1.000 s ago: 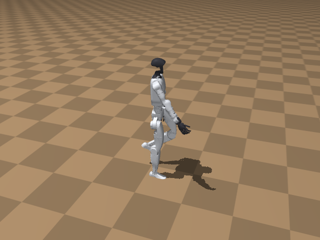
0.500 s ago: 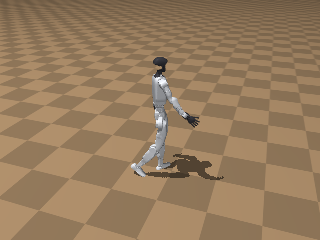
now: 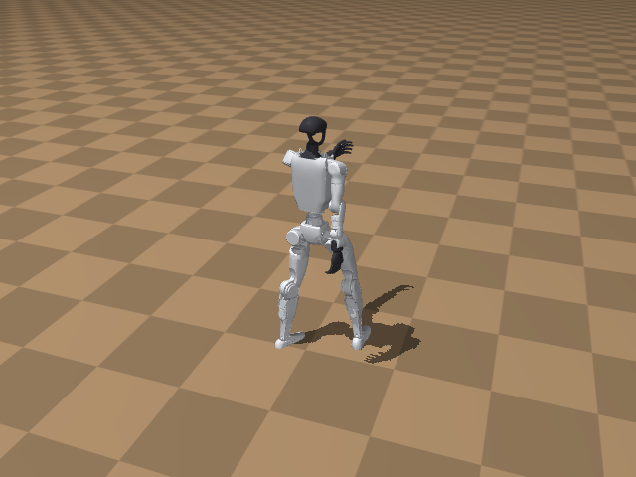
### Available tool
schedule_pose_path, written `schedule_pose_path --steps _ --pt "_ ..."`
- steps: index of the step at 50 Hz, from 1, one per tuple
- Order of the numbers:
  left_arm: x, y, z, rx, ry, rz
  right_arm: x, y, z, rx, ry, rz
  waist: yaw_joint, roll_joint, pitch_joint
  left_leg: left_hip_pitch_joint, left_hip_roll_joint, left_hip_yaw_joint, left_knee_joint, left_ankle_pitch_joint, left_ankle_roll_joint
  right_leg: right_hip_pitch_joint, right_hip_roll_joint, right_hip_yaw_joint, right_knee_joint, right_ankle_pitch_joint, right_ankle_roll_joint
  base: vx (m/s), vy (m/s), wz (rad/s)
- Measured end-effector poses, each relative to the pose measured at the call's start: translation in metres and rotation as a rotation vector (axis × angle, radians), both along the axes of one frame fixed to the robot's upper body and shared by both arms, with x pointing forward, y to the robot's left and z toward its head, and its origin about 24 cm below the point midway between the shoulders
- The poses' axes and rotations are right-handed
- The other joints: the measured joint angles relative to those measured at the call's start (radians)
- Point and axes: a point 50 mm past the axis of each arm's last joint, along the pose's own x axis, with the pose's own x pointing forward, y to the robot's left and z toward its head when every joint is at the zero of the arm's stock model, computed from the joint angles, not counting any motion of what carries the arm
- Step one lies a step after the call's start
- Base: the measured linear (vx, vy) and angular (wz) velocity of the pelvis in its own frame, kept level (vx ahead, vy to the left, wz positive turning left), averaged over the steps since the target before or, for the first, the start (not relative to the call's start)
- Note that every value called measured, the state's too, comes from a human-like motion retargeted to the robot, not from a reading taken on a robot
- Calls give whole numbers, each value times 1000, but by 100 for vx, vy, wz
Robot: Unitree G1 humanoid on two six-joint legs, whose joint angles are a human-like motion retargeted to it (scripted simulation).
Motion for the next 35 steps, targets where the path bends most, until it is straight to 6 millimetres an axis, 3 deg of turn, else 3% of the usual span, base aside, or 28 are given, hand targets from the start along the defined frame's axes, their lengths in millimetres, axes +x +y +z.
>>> schedule_pose_path --steps 3,6,8,10,13,15,18,21,24,27,30,33,35 --pt "-15 1 -58 -41 152 13 35 -14 -4 -88 -55 18 51 -48 37 50 -38 -74 -1 -12 6 152 -62 30 -289 133 58 35 -29 134" --pt "-53 9 -147 15 435 45 81 -31 -5 -189 -155 34 146 -73 46 56 -56 -112 25 3 23 220 -101 -7 -357 208 78 29 -32 82" --pt "-97 20 -211 103 680 59 123 -44 -2 -259 -261 33 211 -94 61 26 -83 -71 111 5 34 261 -133 -49 -371 199 98 25 -34 84" --pt "-160 37 -268 209 991 32 168 -56 7 -292 -373 30 251 -135 63 -118 -136 74 369 -76 41 273 -181 -89 -367 188 119 18 -33 138" --pt "-259 72 -317 129 1409 40 237 -81 32 -340 -505 78 244 -169 -11 -501 -93 348 885 -265 34 199 -207 -205 -339 168 116 11 -25 211" --pt "-314 96 -329 3 1545 136 284 -96 58 -400 -632 83 252 -192 -34 -664 -60 474 1100 -335 75 181 -224 -271 -330 150 111 16 -18 182" --pt "-380 130 -331 -63 1652 253 349 -111 107 -473 -860 39 289 -219 -38 -793 -33 586 1251 -368 124 198 -235 -347 -337 123 93 22 -15 132" --pt "-429 159 -323 -60 1741 320 396 -117 158 -511 -1061 -5 334 -235 -32 -837 -11 664 1243 -376 132 232 -231 -415 -348 102 83 25 -13 107" --pt "-462 181 -311 -55 1810 394 430 -116 201 -516 -1211 -17 376 -254 -28 -808 4 759 1079 -359 125 249 -229 -468 -342 84 89 27 -9 87" --pt "-482 196 -302 -46 1822 520 456 -103 236 -504 -1352 -42 419 -273 0 -677 -23 884 734 -288 104 285 -235 -506 -328 68 109 35 -4 50" --pt "-484 199 -302 -140 1706 740 474 -81 259 -521 -1476 -70 453 -246 58 -455 -78 1013 268 -145 108 382 -207 -549 -330 46 134 41 4 36" --pt "-479 183 -310 -241 1666 792 477 -55 251 -476 -1512 -26 432 -186 59 -337 -62 1118 14 5 69 460 -126 -607 -336 27 125 42 8 75" --pt "-469 167 -318 -288 1675 753 470 -39 226 -422 -1463 40 404 -157 52 -296 -49 1120 -52 78 24 498 -89 -645 -328 27 105 42 11 107"
